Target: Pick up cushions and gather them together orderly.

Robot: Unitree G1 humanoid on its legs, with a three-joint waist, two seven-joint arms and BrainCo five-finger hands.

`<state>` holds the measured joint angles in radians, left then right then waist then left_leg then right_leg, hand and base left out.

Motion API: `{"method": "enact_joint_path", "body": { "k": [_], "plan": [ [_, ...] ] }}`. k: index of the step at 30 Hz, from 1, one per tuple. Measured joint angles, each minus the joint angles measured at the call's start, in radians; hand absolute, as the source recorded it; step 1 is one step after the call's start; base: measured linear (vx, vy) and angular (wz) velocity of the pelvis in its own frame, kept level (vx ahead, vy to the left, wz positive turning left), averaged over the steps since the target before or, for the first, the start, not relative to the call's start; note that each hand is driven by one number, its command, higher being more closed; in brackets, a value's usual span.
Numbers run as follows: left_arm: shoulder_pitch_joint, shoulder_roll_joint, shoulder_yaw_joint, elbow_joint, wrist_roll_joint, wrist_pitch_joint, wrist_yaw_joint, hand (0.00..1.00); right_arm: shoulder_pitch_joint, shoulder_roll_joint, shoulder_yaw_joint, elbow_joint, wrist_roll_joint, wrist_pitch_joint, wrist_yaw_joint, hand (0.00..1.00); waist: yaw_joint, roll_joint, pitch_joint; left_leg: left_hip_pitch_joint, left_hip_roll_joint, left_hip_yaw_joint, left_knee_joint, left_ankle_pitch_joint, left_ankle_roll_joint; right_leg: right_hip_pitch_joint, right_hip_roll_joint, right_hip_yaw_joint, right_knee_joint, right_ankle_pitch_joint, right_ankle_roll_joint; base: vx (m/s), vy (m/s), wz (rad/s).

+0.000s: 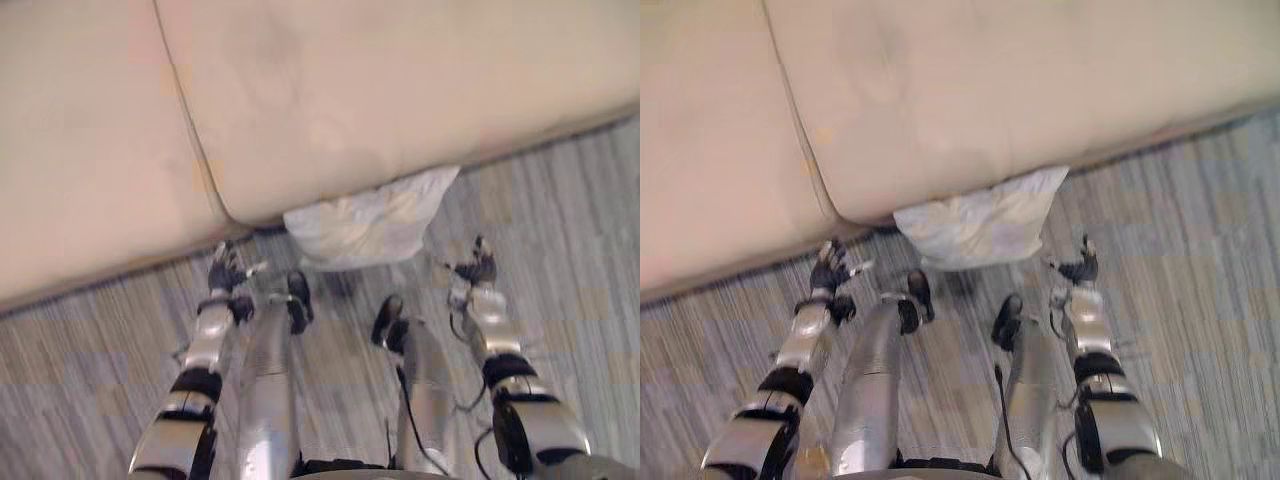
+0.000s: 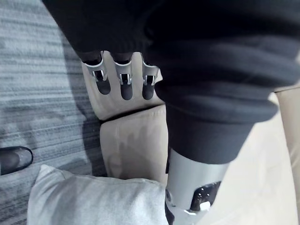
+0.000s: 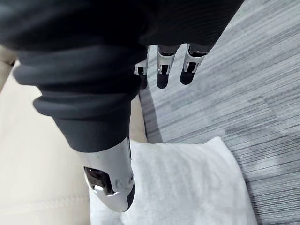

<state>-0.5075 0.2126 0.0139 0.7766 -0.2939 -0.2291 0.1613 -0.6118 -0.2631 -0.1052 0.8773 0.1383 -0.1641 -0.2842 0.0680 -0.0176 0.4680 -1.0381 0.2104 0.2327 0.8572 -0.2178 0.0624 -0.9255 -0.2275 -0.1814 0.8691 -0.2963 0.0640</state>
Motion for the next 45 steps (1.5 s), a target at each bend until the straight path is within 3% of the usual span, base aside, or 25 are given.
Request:
{"method": "enact_joint_path", "body": {
  "k": [2,9,10,14,18,25,28,31,32,34,36,40,43,45],
  "plan": [
    [-0.110,-0.018,-0.004,-0.005,-0.009,0.000,0.018,0.00,-0.120,-0.021,0.019,-0.001,0.010,0.000,-0.017,0.00,0.000,-0.001,0.043,-0.102,0.006,-0.022,0.056,0.000,0.000,-0.097,-0.002,0.008,0.071,-0.015,-0.004,-0.04,-0.026,0.13],
    [-0.285,-0.069,-0.074,-0.053,-0.040,-0.005,0.069,0.00,-0.367,-0.059,0.063,-0.002,0.022,0.000,-0.077,0.00,-0.001,0.001,0.052,-0.368,0.022,-0.055,0.182,0.001,0.000,-0.374,-0.006,0.035,0.247,-0.065,-0.022,-0.07,-0.066,0.05],
    [-0.300,-0.077,-0.097,-0.072,-0.041,-0.005,0.083,1.00,-0.390,-0.059,0.074,-0.002,0.029,0.000,-0.091,1.00,0.000,0.001,0.052,-0.392,0.029,-0.055,0.192,0.001,0.000,-0.400,-0.003,0.039,0.260,-0.066,-0.025,-0.10,-0.038,-0.06],
    [-0.356,-0.110,-0.134,-0.100,-0.048,-0.003,0.129,1.00,-0.465,-0.043,0.104,0.000,0.042,0.017,-0.133,1.00,-0.004,0.001,0.052,-0.429,0.032,-0.050,0.191,0.005,-0.007,-0.446,-0.003,0.048,0.267,-0.063,-0.032,-0.08,-0.006,-0.04],
    [-0.370,-0.095,-0.131,-0.105,-0.048,0.005,0.172,1.00,-0.480,-0.019,0.112,-0.017,0.059,0.022,-0.162,1.00,-0.021,0.001,0.052,-0.429,0.034,-0.047,0.188,0.011,-0.007,-0.448,0.000,0.048,0.264,-0.063,-0.033,-0.02,0.003,0.00],
    [-0.319,-0.067,-0.129,-0.240,-0.048,0.030,0.234,1.00,-0.323,0.027,0.155,-0.318,0.061,0.022,-0.175,1.00,-0.041,0.001,0.052,-0.379,0.065,-0.042,0.203,0.016,0.001,-0.410,0.021,0.053,0.278,-0.063,-0.033,-0.02,-0.005,-0.06],
    [-0.215,-0.065,-0.129,-0.377,-0.048,0.026,0.237,1.00,-0.185,0.065,0.183,-0.490,0.062,0.012,-0.175,1.00,-0.051,0.003,0.048,-0.244,0.073,-0.037,0.139,0.027,-0.020,-0.281,0.042,0.049,0.219,-0.060,-0.045,-0.06,-0.064,-0.11],
    [-0.088,-0.076,-0.136,-0.542,-0.044,0.001,0.236,1.00,0.004,0.107,0.203,-0.715,0.068,-0.036,-0.167,1.00,-0.056,0.002,0.038,-0.051,0.073,-0.031,0.019,0.041,-0.055,-0.083,0.060,0.016,0.097,-0.042,-0.068,-0.04,-0.096,-0.01],
    [-0.014,-0.094,-0.150,-0.561,-0.038,-0.022,0.233,1.00,0.096,0.125,0.218,-0.752,0.068,-0.066,-0.156,1.00,-0.056,0.004,-0.052,-0.026,0.069,-0.032,-0.033,0.049,-0.068,-0.053,0.066,0.002,0.044,-0.039,-0.063,0.00,-0.088,0.12],
    [0.081,-0.101,-0.164,-0.613,-0.038,-0.033,0.228,1.00,0.198,0.138,0.247,-0.823,0.067,-0.082,-0.141,1.00,-0.055,0.004,-0.086,0.089,0.067,-0.022,-0.110,0.068,-0.096,0.070,0.070,-0.023,-0.038,-0.024,-0.063,0.11,-0.055,0.17],
    [0.179,-0.116,-0.164,-0.633,-0.038,-0.050,0.211,1.00,0.292,0.143,0.290,-0.868,0.067,-0.102,-0.113,1.00,-0.051,0.003,-0.090,0.240,0.057,-0.015,-0.164,0.075,-0.094,0.229,0.070,-0.042,-0.099,-0.021,-0.065,0.19,-0.065,0.23],
    [0.388,-0.114,-0.163,-0.671,-0.038,-0.068,0.183,1.00,0.461,0.158,0.370,-0.904,0.058,-0.123,-0.032,1.00,-0.045,0.001,-0.193,0.448,0.007,-0.022,-0.323,0.098,-0.111,0.459,0.061,-0.090,-0.261,-0.015,-0.051,0.23,-0.029,0.33],
    [0.471,-0.097,-0.163,-0.668,-0.038,-0.070,0.163,1.00,0.502,0.155,0.387,-0.831,0.058,-0.125,0.018,1.00,-0.048,-0.004,-0.221,0.568,-0.051,-0.039,-0.469,0.157,-0.116,0.591,0.040,-0.150,-0.364,-0.005,-0.040,0.26,-0.041,0.60],
    [0.493,-0.086,-0.163,-0.667,-0.038,-0.070,0.148,1.00,0.517,0.145,0.389,-0.790,0.058,-0.115,0.048,1.00,-0.046,-0.004,-0.223,0.605,-0.053,0.011,-0.514,0.186,-0.103,0.655,0.037,-0.192,-0.406,0.002,-0.042,0.18,-0.038,0.63]
  ]
}}
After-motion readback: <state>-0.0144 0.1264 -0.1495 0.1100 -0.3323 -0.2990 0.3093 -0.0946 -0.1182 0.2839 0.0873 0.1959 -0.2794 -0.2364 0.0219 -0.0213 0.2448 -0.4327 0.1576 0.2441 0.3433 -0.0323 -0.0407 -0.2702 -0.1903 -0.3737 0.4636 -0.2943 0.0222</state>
